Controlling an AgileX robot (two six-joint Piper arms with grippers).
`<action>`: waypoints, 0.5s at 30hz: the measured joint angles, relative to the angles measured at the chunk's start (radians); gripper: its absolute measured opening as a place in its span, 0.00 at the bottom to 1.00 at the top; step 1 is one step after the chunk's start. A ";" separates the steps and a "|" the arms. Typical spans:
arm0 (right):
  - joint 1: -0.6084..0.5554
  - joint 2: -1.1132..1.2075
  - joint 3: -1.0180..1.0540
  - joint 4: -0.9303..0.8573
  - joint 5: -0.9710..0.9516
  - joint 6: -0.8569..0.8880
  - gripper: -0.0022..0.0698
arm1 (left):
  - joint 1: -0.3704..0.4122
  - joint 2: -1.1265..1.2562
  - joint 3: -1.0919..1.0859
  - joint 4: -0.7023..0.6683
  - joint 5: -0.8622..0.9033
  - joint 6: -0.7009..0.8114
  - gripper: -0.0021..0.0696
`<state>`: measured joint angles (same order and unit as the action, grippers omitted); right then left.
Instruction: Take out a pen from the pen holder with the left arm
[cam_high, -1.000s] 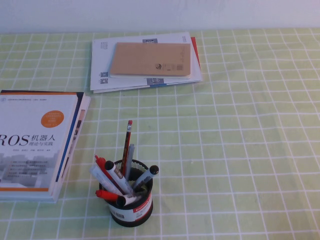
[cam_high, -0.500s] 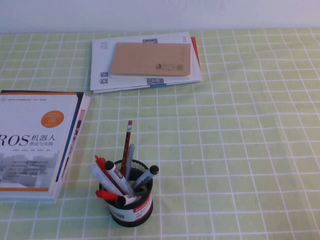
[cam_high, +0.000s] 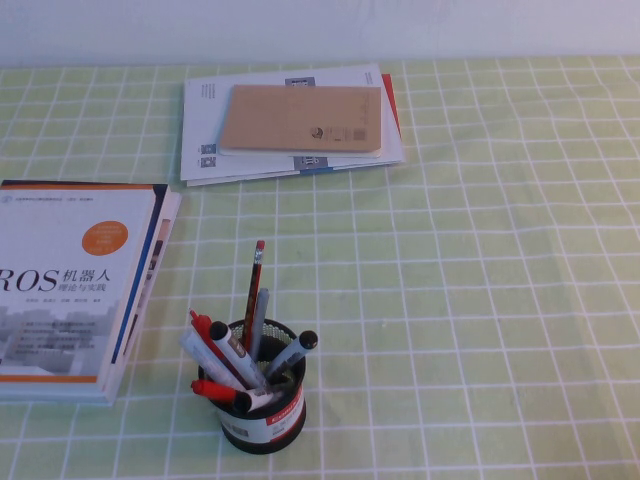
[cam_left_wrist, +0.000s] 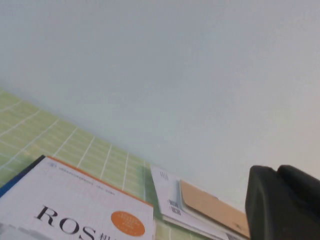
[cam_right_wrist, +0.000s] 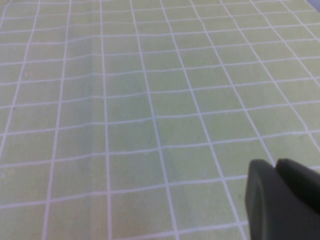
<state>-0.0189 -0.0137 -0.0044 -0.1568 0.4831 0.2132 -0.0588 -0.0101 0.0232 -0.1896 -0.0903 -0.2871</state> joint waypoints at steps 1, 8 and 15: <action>0.000 0.000 0.000 0.000 0.000 0.000 0.01 | 0.000 0.000 -0.013 0.000 0.026 -0.003 0.03; 0.000 0.000 0.000 0.000 0.000 0.000 0.01 | 0.000 0.198 -0.294 0.007 0.367 0.046 0.03; 0.000 0.000 0.000 0.000 0.000 0.000 0.01 | 0.000 0.528 -0.551 -0.167 0.610 0.429 0.03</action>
<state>-0.0189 -0.0137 -0.0044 -0.1568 0.4831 0.2132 -0.0588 0.5176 -0.5277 -0.3568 0.5200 0.1417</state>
